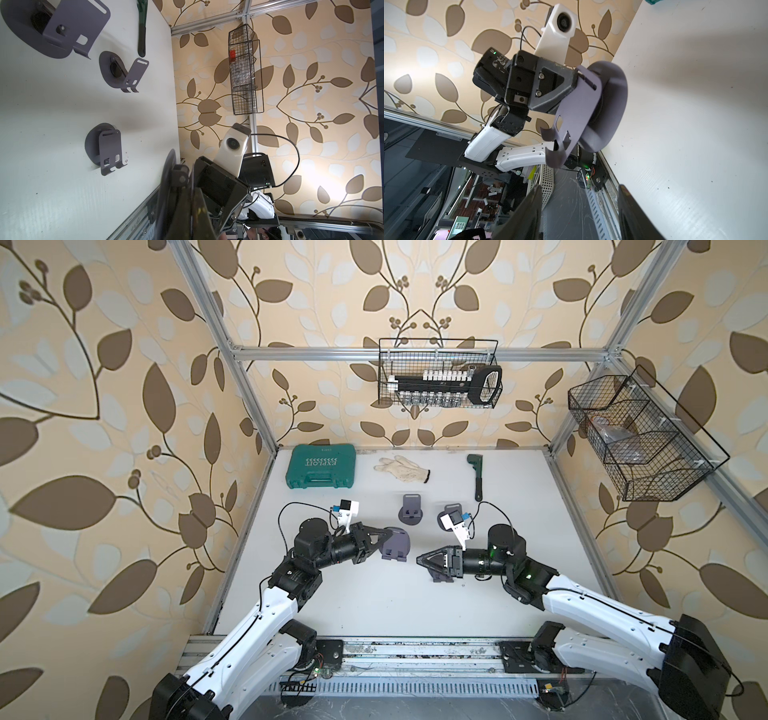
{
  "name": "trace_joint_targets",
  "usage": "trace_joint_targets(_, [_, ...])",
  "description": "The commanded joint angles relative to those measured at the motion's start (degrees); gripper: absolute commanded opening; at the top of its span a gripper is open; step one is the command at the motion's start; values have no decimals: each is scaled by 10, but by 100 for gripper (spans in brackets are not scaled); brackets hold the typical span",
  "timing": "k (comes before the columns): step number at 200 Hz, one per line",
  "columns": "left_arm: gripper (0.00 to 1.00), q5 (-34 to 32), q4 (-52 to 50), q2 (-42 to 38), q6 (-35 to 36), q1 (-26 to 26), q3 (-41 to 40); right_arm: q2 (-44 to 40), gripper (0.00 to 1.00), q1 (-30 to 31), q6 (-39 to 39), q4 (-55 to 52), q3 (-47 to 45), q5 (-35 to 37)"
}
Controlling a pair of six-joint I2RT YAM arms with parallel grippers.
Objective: Open the phone stand
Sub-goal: Pick up the phone stand at the center of the board, then open the phone stand.
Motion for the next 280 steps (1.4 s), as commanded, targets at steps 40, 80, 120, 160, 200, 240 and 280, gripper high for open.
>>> trace_joint_targets(40, [0, 12, 36, -8, 1, -9, 29, 31, 51, 22, 9, 59, 7, 35])
trace_joint_targets(80, [0, 12, 40, -8, 1, -13, 30, 37, 49, 23, -8, 45, 10, 43])
trace_joint_targets(120, [0, 7, 35, -17, 2, -13, 32, 23, 47, 20, -18, 24, -6, 54])
trace_joint_targets(160, [0, 12, 34, -11, 7, -15, 36, 25, 47, 19, -18, 25, -5, 52])
trace_joint_targets(200, [0, 19, 35, -7, 8, -21, 39, 56, 47, 18, -29, 24, 19, 44])
trace_joint_targets(240, [0, 22, 40, -12, 9, -28, 38, 84, 45, 19, -30, 31, 42, 36])
trace_joint_targets(280, [0, 30, 38, -14, 15, -33, 40, 78, 45, 8, -38, 26, 50, 38])
